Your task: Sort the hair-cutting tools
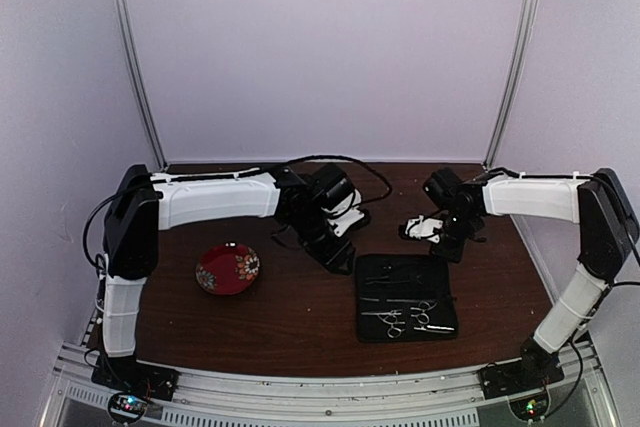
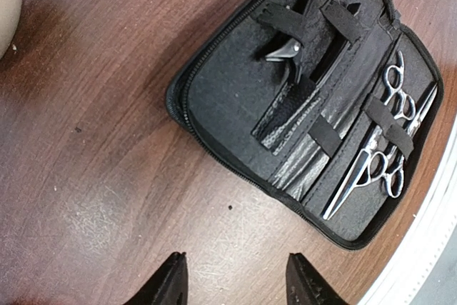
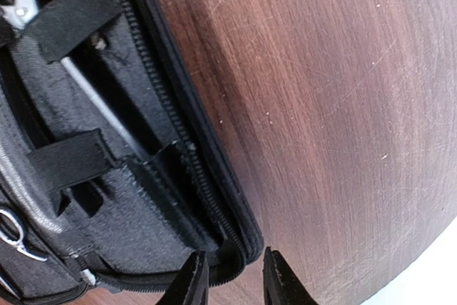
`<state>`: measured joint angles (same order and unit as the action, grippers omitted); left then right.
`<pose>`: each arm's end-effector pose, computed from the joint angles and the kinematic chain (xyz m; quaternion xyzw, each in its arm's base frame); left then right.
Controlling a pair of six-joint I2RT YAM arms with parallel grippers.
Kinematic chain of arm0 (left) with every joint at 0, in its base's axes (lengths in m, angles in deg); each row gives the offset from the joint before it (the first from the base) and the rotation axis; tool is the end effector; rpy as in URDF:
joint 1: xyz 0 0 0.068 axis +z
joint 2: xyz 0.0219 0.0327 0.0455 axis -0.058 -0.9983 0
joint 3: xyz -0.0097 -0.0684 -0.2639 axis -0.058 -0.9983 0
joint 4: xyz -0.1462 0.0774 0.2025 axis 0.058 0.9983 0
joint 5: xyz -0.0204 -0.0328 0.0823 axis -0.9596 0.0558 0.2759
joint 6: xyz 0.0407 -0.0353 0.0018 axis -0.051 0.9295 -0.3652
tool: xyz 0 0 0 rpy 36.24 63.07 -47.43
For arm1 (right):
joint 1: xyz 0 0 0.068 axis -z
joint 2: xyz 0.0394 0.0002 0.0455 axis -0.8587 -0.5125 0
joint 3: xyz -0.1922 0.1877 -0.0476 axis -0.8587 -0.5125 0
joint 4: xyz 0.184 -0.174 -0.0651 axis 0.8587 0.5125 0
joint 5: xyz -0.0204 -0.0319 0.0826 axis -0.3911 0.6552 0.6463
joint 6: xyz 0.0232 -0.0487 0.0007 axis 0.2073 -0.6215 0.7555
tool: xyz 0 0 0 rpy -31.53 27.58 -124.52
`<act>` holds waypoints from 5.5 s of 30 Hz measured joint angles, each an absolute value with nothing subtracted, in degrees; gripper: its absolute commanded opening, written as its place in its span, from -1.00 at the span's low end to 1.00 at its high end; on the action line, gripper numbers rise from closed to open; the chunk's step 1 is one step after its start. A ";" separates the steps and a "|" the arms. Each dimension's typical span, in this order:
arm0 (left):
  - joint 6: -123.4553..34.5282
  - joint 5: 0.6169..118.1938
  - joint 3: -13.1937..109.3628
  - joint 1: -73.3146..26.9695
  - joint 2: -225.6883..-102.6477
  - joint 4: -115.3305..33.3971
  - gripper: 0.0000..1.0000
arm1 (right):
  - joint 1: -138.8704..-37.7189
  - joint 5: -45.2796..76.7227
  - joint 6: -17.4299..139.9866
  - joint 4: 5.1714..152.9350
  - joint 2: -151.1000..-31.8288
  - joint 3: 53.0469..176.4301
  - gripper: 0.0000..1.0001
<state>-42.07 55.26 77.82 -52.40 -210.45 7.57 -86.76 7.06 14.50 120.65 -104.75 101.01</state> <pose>0.2489 -0.3789 0.2121 0.3674 0.9010 -0.2038 0.1077 0.2732 0.1421 0.1902 -0.5499 0.8244 -0.0232 0.1318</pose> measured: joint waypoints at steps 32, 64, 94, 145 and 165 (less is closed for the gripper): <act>-41.15 53.93 75.66 -52.40 -210.45 4.42 -0.02 | -86.72 2.69 12.20 117.66 -107.66 100.99 -0.66; -40.54 58.59 71.79 -49.40 -204.99 4.07 -0.02 | -86.67 5.05 18.30 117.37 -103.33 106.08 -1.00; -40.56 53.78 84.05 -47.13 -212.00 6.61 -0.07 | -87.48 18.71 -6.77 129.11 -60.71 71.88 -0.26; -37.91 38.02 91.35 -58.30 -225.75 5.04 -0.23 | -69.98 32.75 17.86 134.99 -106.72 99.66 -0.23; -48.03 56.07 71.27 -63.02 -204.26 5.95 -0.09 | -89.36 43.35 27.02 142.71 -118.65 109.67 -0.43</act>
